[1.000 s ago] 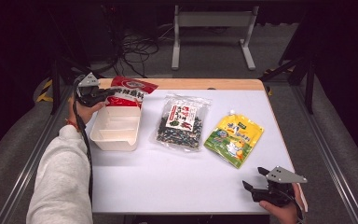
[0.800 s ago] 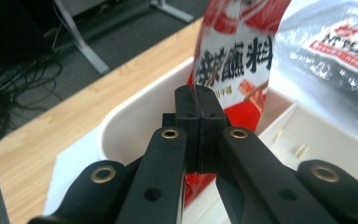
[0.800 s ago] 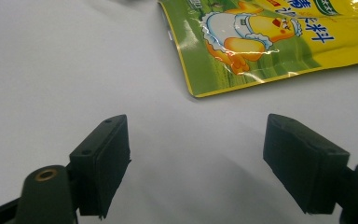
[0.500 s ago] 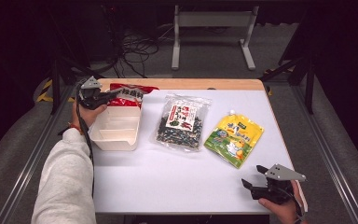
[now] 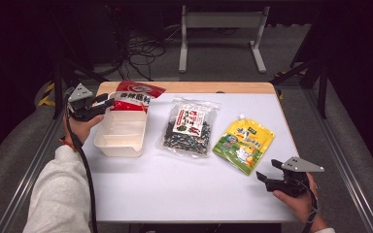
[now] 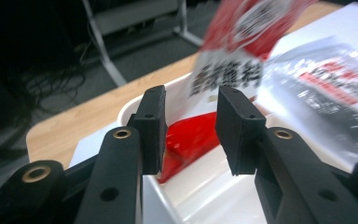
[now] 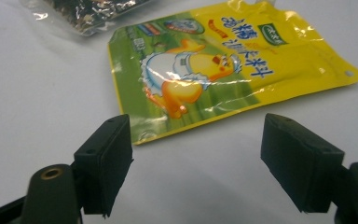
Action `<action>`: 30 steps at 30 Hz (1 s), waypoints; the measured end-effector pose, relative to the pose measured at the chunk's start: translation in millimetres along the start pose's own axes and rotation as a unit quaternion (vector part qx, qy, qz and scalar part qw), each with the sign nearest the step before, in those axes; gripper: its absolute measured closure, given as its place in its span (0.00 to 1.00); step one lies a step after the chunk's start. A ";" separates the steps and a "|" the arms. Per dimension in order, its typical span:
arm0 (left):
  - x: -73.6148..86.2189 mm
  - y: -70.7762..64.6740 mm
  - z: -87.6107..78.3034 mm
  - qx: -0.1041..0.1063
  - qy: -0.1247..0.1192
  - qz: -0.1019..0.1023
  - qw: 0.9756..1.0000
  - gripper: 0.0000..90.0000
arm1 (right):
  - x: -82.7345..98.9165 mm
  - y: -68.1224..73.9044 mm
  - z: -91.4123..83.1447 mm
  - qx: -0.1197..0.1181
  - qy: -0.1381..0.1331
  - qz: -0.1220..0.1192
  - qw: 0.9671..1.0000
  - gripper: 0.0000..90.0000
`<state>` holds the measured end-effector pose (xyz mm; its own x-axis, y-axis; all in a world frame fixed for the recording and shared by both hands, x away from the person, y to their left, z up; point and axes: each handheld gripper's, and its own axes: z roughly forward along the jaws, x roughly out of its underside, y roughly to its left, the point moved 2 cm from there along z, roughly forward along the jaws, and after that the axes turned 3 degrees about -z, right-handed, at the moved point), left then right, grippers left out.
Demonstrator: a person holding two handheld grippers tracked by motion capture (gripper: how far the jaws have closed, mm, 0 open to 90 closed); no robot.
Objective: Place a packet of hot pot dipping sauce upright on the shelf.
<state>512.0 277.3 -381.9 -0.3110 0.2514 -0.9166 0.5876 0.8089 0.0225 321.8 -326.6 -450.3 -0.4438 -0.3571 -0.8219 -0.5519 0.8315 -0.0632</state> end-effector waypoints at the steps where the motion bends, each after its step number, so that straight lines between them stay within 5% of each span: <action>1: -0.7 -4.4 -5.1 -0.004 -0.007 0.000 1.000 0.61 | -2.0 -2.6 0.2 0.001 -0.002 0.001 1.000 0.27; 12: 5.0 -72.6 -57.9 0.015 -0.058 0.007 0.998 0.45 | -12.6 -26.5 7.8 0.007 -0.020 0.008 1.000 0.29; 20: 29.0 -121.5 -75.5 0.045 -0.050 0.015 0.998 0.32 | -9.2 -43.2 9.3 0.018 -0.021 0.026 0.999 0.33; 30: 65.9 -156.0 -88.2 0.078 -0.008 0.009 0.997 0.25 | -12.3 -40.6 15.7 0.008 -0.017 0.021 1.000 0.36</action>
<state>333.9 214.5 -410.6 -0.2876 0.2563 -0.9228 0.7031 0.7107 -0.0218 360.7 -349.4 -446.5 -0.4432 -0.3069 -0.8423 -0.5220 0.8522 -0.0359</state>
